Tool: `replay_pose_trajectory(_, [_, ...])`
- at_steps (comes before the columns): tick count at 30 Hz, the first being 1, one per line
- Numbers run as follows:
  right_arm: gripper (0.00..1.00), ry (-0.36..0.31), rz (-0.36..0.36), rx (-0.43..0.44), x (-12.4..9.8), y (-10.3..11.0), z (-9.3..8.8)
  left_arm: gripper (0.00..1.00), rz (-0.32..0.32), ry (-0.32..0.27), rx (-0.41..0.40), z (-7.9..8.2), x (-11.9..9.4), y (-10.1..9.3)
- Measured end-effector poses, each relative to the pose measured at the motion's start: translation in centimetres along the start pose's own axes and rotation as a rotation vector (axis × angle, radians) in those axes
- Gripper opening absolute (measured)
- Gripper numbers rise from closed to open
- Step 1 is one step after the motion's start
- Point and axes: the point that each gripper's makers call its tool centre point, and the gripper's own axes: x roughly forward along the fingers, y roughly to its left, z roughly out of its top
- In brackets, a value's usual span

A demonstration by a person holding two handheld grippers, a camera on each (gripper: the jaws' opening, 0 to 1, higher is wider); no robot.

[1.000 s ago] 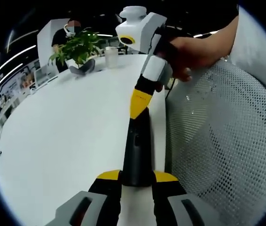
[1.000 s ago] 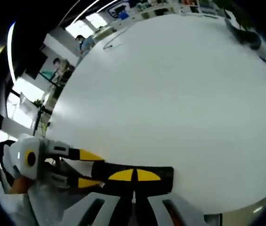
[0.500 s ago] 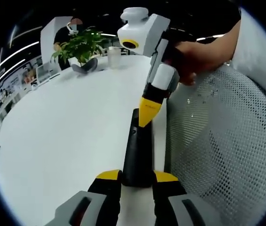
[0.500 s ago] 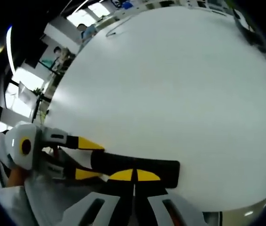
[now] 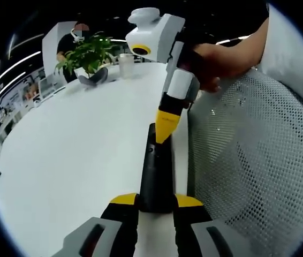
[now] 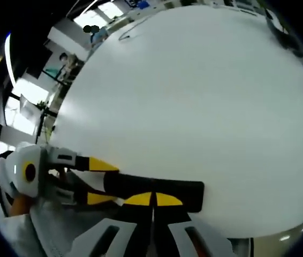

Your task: Press the specified remote control buttons in sequence, fully releasing each button before pressing the next.

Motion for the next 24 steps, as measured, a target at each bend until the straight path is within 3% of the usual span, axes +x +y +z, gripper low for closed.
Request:
replay_pose_trajectory(3, [0.0, 0.005, -0.068, -0.011, -0.49, -0.66, -0.11, 0.24, -0.001, 0.002, 0.004, -0.02, 0.0, 0.0])
replay_pose_trajectory(8, [0.0, 0.028, -0.032, 0.02, -0.58, -0.2, -0.56, 0.24, -0.001, 0.005, 0.004, -0.04, 0.03, -0.01])
replay_pose_trajectory(24, [0.0, 0.045, -0.065, -0.037, -0.02, -0.45, -0.77, 0.24, -0.001, 0.004, 0.009, 0.0, 0.02, -0.05])
